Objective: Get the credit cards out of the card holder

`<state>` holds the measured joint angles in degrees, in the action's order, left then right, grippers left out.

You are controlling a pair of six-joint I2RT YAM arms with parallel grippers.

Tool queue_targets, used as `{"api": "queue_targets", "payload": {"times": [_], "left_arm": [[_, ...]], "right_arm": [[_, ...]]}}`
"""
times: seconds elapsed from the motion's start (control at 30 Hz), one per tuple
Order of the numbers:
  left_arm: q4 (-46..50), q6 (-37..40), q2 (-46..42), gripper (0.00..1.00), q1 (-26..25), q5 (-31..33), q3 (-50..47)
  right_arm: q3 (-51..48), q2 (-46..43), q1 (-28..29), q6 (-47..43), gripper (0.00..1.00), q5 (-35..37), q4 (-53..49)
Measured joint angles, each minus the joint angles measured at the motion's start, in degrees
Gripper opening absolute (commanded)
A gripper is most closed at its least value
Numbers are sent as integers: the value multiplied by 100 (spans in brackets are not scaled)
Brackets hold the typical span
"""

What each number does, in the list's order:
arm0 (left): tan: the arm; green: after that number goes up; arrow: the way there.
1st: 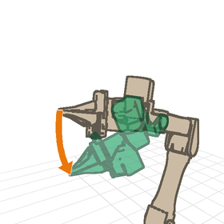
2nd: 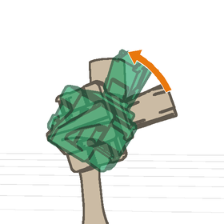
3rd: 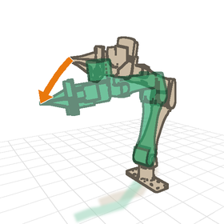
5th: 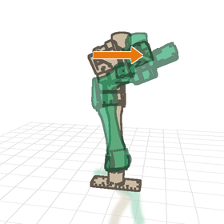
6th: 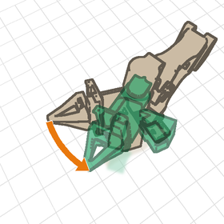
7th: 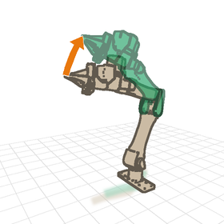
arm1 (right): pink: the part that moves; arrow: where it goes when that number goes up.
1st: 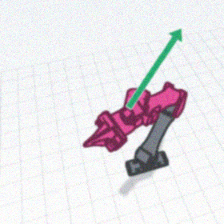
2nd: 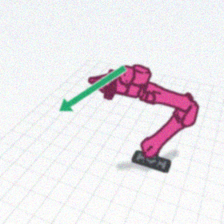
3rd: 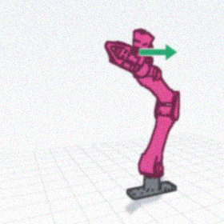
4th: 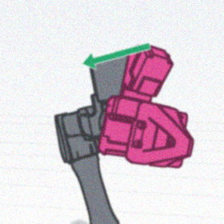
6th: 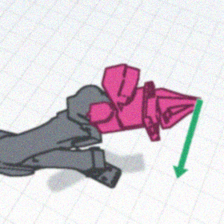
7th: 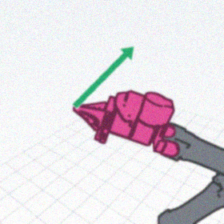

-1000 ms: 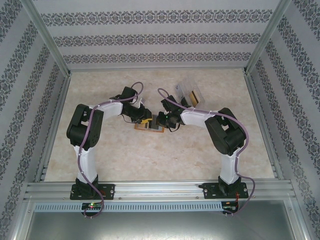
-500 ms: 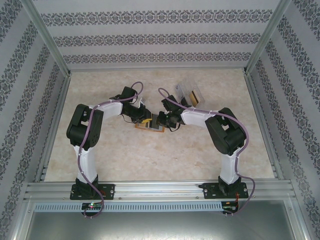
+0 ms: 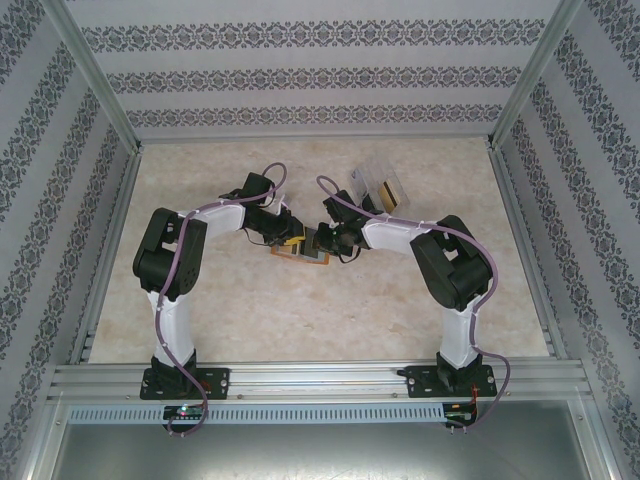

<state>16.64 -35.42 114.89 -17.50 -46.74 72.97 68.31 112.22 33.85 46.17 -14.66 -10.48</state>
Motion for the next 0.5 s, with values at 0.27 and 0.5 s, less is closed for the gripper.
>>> {"api": "queue_targets", "payload": {"times": [0.27, 0.5], "left_arm": [[0, 9, 39, 18, 0, 2, 2], [50, 140, 164, 7, -4, 37, 70]], "right_arm": [[0, 0, 0, 2, 20, -2, 0], [-2, 0, 0, 0, 20, 0, 0]]}}
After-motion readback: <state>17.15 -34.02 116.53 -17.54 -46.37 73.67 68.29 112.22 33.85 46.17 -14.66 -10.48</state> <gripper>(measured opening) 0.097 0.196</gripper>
